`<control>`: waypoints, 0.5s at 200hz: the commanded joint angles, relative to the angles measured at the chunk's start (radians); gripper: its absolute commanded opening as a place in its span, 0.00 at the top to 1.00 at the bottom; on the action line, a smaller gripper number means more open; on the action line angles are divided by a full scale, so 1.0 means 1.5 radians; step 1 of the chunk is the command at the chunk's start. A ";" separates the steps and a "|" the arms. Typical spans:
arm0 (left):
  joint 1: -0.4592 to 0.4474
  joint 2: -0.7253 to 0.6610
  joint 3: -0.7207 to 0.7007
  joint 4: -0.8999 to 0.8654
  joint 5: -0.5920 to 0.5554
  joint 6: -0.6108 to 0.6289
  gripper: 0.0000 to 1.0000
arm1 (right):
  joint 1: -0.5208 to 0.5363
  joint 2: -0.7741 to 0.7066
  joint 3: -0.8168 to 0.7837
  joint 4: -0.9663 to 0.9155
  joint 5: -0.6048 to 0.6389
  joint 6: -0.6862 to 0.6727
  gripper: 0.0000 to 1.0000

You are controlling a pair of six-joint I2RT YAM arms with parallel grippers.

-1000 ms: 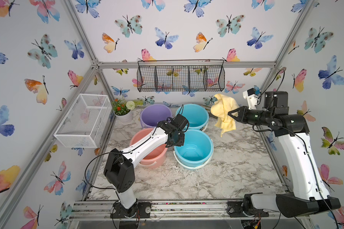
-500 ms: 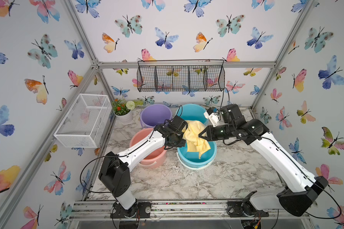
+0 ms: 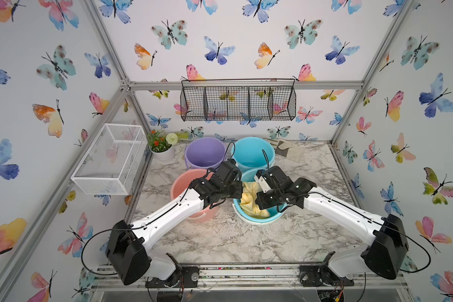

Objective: Wipe the inside of the bucket with a cloth
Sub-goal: Pick up the bucket from the center of the board, then wipe the dirt from the inside of the bucket.

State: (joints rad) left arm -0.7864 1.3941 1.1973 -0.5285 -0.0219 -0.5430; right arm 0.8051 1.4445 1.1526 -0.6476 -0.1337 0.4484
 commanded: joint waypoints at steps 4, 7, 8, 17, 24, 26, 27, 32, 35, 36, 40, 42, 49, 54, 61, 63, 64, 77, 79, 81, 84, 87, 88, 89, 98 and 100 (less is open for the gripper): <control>-0.010 -0.027 -0.018 0.078 -0.003 -0.002 1.00 | 0.004 -0.001 -0.047 0.105 0.012 -0.024 0.98; -0.012 -0.028 -0.019 0.079 -0.002 -0.002 1.00 | 0.004 0.001 -0.052 0.111 0.010 -0.026 0.98; -0.013 -0.028 -0.018 0.079 -0.002 -0.002 1.00 | 0.004 0.002 -0.053 0.113 0.009 -0.027 0.98; -0.021 -0.026 -0.016 0.080 -0.002 0.004 1.00 | 0.004 0.014 -0.061 0.127 0.004 -0.033 0.98; -0.029 -0.024 -0.013 0.079 -0.003 0.009 1.00 | 0.004 0.024 -0.068 0.139 0.002 -0.037 0.98; -0.031 -0.024 -0.013 0.080 -0.004 0.010 1.00 | 0.004 0.026 -0.070 0.142 0.001 -0.038 0.98; -0.032 -0.023 -0.013 0.080 -0.005 0.011 1.00 | 0.004 0.027 -0.071 0.144 0.000 -0.039 0.98; -0.038 -0.021 -0.011 0.080 -0.009 0.013 1.00 | 0.004 0.033 -0.077 0.158 -0.002 -0.040 0.98; -0.041 -0.021 -0.010 0.080 -0.010 0.014 1.00 | 0.005 0.036 -0.080 0.164 -0.002 -0.040 0.98; -0.042 -0.021 -0.010 0.080 -0.010 0.014 1.00 | 0.005 0.037 -0.081 0.166 -0.002 -0.041 0.98; -0.044 -0.019 -0.008 0.079 -0.011 0.014 1.00 | 0.004 0.041 -0.086 0.176 -0.002 -0.041 0.98; -0.046 -0.019 -0.008 0.079 -0.010 0.015 1.00 | 0.005 0.043 -0.088 0.181 -0.002 -0.042 0.98; -0.048 -0.017 -0.007 0.080 -0.008 0.013 1.00 | 0.004 0.052 -0.093 0.196 -0.001 -0.043 0.98; -0.049 -0.017 -0.008 0.080 -0.006 0.013 1.00 | 0.004 0.058 -0.095 0.205 0.001 -0.045 0.98; -0.052 -0.017 -0.008 0.080 -0.001 0.012 1.00 | 0.005 0.069 -0.097 0.213 0.007 -0.048 0.98; -0.052 -0.016 -0.008 0.080 0.000 0.012 1.00 | 0.005 0.071 -0.097 0.216 0.009 -0.049 0.98; -0.052 -0.016 -0.008 0.080 0.000 0.012 1.00 | 0.005 0.073 -0.097 0.217 0.010 -0.050 0.98; -0.058 -0.016 -0.005 0.078 0.006 0.013 1.00 | 0.006 0.089 -0.097 0.232 0.037 -0.062 0.98; -0.059 -0.015 -0.005 0.078 0.008 0.013 1.00 | 0.005 0.091 -0.099 0.235 0.042 -0.063 0.98; -0.059 -0.014 -0.004 0.076 0.009 0.013 1.00 | 0.005 0.092 -0.099 0.239 0.048 -0.067 0.98; -0.060 -0.014 -0.003 0.075 0.010 0.013 1.00 | 0.006 0.095 -0.101 0.245 0.055 -0.071 0.98; -0.060 -0.012 -0.001 0.072 0.011 0.013 1.00 | 0.005 0.096 -0.103 0.250 0.062 -0.077 0.98; -0.061 -0.012 -0.001 0.072 0.012 0.013 1.00 | 0.005 0.097 -0.104 0.252 0.064 -0.078 0.98; -0.061 -0.012 0.000 0.070 0.014 0.013 1.00 | 0.005 0.097 -0.104 0.255 0.067 -0.080 0.98; -0.064 -0.008 0.003 0.066 0.017 0.013 1.00 | 0.005 0.100 -0.111 0.278 0.084 -0.099 0.98; -0.065 -0.007 0.004 0.065 0.018 0.013 1.00 | 0.005 0.101 -0.112 0.282 0.086 -0.103 0.98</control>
State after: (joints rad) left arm -0.8532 1.3846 1.1648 -0.4538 -0.0593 -0.5388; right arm 0.8127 1.5795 1.0031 -0.3511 -0.0944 0.3645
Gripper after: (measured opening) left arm 0.139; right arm 0.073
